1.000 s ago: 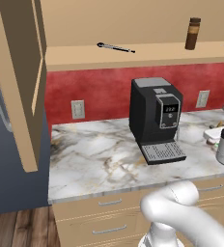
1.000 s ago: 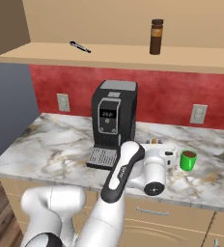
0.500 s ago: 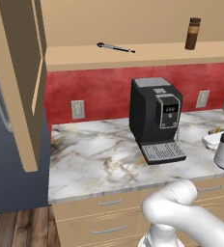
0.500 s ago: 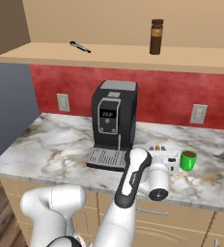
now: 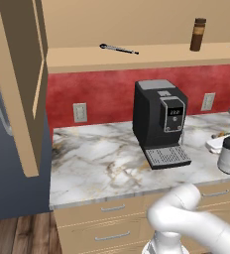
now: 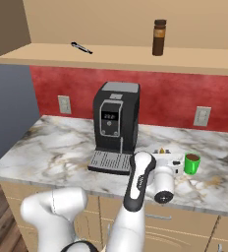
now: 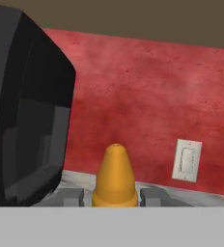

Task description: Pick the cinnamon and honey bottle from the cabinet and place them next to the mug.

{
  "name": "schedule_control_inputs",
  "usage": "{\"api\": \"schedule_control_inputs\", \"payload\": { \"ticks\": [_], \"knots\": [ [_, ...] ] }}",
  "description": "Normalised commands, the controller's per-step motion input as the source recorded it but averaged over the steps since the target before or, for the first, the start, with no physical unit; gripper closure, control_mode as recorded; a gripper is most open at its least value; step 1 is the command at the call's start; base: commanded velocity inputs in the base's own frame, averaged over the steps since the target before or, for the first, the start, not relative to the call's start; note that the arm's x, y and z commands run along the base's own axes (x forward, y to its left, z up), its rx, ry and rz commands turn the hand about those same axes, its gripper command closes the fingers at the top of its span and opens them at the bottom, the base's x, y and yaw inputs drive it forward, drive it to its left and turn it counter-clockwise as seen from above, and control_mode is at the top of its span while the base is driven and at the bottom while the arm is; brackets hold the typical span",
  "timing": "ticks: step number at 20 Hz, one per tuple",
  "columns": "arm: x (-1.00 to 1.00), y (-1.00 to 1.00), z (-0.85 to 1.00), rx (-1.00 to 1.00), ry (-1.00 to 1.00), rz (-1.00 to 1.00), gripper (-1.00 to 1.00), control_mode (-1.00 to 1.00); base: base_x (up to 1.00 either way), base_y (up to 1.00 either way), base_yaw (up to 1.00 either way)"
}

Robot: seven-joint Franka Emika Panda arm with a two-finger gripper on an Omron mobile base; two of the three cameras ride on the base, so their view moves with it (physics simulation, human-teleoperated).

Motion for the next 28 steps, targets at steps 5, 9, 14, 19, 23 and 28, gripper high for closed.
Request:
{"api": "schedule_control_inputs", "payload": {
  "ticks": [5, 9, 14, 19, 23, 28],
  "knots": [
    [0.46, -0.06, -0.27, -0.02, 0.0, 0.0, 1.0, -1.0, 0.0, 0.0, 0.0],
    [0.36, -0.06, -0.29, -0.03, 0.0, 0.0, 1.0, -1.0, 0.0, 0.0, 0.0],
    [0.29, -0.13, -0.28, -0.03, 0.0, 0.0, 1.0, -1.0, 0.0, 0.0, 0.0],
    [0.29, -0.18, -0.24, -0.02, 0.0, 0.0, 1.0, -1.0, 0.0, 0.0, 0.0],
    [0.19, -0.17, -0.26, -0.01, 0.0, 0.0, 1.0, -1.0, 0.0, 0.0, 0.0],
    [0.0, -0.05, -0.12, 0.0, 0.0, 0.0, 1.0, -1.0, 0.0, 0.0, 0.0]
  ]
}}
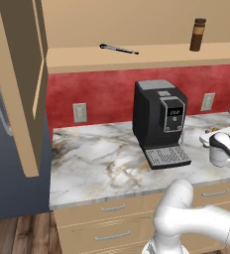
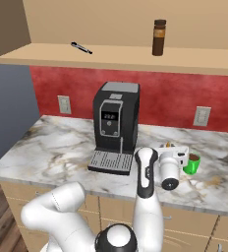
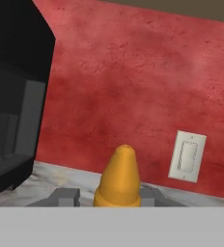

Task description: Pick the cinnamon and honey bottle from the cabinet and place them next to the mug.

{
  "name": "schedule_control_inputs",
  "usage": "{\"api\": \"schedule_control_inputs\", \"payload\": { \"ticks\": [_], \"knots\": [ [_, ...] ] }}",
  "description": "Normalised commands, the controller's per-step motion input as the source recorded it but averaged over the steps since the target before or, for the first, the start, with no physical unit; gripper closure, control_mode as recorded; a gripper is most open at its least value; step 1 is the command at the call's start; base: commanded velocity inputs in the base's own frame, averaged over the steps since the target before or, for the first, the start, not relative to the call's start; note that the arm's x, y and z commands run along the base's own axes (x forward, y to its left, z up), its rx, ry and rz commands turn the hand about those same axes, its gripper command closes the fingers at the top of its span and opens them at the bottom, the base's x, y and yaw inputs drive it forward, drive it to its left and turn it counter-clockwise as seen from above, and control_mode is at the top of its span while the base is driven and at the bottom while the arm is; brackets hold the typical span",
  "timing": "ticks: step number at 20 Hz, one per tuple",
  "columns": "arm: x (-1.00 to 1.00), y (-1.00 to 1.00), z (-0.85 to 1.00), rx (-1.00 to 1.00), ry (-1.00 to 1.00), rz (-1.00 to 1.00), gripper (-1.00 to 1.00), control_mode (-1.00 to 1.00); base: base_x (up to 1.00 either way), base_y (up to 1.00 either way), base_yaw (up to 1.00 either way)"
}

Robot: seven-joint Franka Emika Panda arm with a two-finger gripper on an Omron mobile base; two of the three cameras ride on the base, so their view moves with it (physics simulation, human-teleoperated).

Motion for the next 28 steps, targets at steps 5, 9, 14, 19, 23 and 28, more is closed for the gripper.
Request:
{"api": "schedule_control_inputs", "payload": {
  "ticks": [5, 9, 14, 19, 23, 28],
  "knots": [
    [0.0, 0.0, -0.07, 0.0, 0.0, 0.0, 1.0, -1.0, 0.0, 0.0, 0.0],
    [-0.01, 0.0, -0.14, -0.01, 0.0, 0.0, -1.0, -1.0, 0.0, 0.0, 0.0],
    [-0.01, -0.07, -0.12, -0.01, 0.0, 0.0, -1.0, -1.0, 0.0, 0.0, 0.0],
    [0.0, -0.07, -0.12, 0.0, 0.0, 0.0, -1.0, -1.0, 0.0, 0.0, 0.0],
    [0.0, -0.06, -0.06, 0.0, 0.0, 0.0, -1.0, -1.0, 0.0, 0.0, 0.0],
    [-0.06, -0.03, 0.0, 0.0, -0.01, 0.0, -1.0, -1.0, 0.0, 0.0, 0.0]
  ]
}}
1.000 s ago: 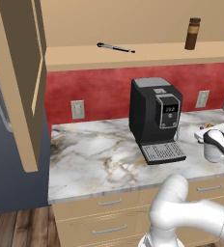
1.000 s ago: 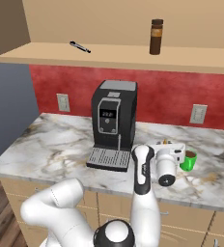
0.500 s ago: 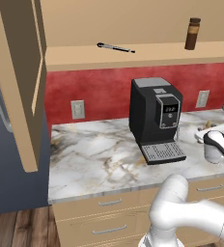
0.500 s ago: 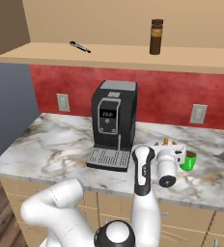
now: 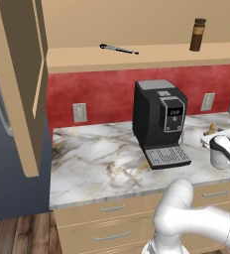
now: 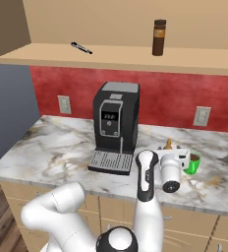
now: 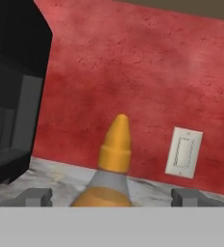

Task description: Pick the cinnamon and honey bottle from the cabinet and place them next to the mug.

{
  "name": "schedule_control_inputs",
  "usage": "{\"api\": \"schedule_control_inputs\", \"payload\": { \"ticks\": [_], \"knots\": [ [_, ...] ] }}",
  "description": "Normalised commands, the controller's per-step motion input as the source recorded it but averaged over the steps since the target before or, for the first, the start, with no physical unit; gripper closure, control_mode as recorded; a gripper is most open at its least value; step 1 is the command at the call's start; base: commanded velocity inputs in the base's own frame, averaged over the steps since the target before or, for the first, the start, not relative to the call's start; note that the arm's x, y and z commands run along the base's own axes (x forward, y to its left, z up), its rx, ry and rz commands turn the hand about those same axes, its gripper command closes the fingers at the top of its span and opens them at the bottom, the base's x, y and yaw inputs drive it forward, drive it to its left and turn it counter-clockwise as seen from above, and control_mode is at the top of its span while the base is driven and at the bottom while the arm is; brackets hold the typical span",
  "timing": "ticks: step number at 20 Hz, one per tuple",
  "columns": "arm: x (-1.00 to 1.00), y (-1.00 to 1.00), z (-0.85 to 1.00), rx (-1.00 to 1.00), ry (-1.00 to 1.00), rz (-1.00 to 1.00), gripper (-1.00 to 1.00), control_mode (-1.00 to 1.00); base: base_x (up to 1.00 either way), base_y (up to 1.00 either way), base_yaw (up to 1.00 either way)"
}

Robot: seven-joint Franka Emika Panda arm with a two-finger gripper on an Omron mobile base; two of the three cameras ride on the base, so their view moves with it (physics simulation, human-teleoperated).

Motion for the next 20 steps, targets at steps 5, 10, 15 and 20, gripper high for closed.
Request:
{"api": "schedule_control_inputs", "payload": {
  "ticks": [5, 10, 15, 20],
  "knots": [
    [-0.34, -0.01, 0.26, 0.0, -0.15, 0.0, -1.0, -1.0, 0.0, 0.0, 0.0],
    [-0.62, 0.0, 0.76, 0.04, -0.28, -0.04, -1.0, -1.0, 0.0, 0.0, 0.0],
    [-0.77, 0.0, 0.5, 0.04, -0.21, -0.02, -1.0, -1.0, 0.0, 0.0, 0.0],
    [-0.68, 0.0, 0.58, 0.05, -0.13, -0.02, -1.0, -1.0, 0.0, 0.0, 0.0]
  ]
}}
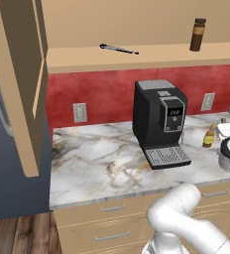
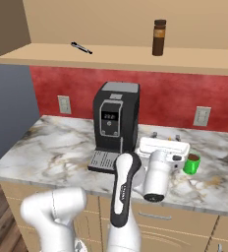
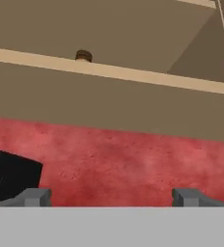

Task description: Pick the cinnamon and honey bottle from the cabinet and place them next to the mug.

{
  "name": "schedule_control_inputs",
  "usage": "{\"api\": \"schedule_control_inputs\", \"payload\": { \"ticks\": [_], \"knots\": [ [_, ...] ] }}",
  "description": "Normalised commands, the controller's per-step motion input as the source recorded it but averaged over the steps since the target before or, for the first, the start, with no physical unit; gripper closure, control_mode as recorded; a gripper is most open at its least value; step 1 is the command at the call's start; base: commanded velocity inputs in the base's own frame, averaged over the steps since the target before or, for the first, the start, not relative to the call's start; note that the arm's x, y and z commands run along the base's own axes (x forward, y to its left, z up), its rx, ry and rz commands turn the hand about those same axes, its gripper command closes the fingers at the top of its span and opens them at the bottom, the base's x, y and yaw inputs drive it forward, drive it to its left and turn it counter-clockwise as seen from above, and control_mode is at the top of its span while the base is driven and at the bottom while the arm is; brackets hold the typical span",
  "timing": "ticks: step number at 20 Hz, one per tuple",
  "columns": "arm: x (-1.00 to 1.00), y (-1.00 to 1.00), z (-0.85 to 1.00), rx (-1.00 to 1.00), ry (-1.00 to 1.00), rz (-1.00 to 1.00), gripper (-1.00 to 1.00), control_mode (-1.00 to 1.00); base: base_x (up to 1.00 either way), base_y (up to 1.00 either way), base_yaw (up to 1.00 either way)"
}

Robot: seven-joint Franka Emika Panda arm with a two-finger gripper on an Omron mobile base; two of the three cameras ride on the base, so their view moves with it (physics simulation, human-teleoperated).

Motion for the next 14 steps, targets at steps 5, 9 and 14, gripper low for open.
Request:
{"api": "schedule_control_inputs", "payload": {
  "ticks": [5, 9, 14],
  "knots": [
    [-0.57, 0.0, 0.79, 0.11, -0.04, -0.01, -1.0, -1.0, 0.0, 0.0, 0.0],
    [-0.33, 0.07, 0.76, 0.12, 0.0, 0.0, -1.0, -1.0, 0.0, 0.0, 0.0],
    [-0.32, 0.11, 0.68, 0.09, 0.0, 0.0, -1.0, -1.0, 0.0, 0.0, 0.0]
  ]
}}
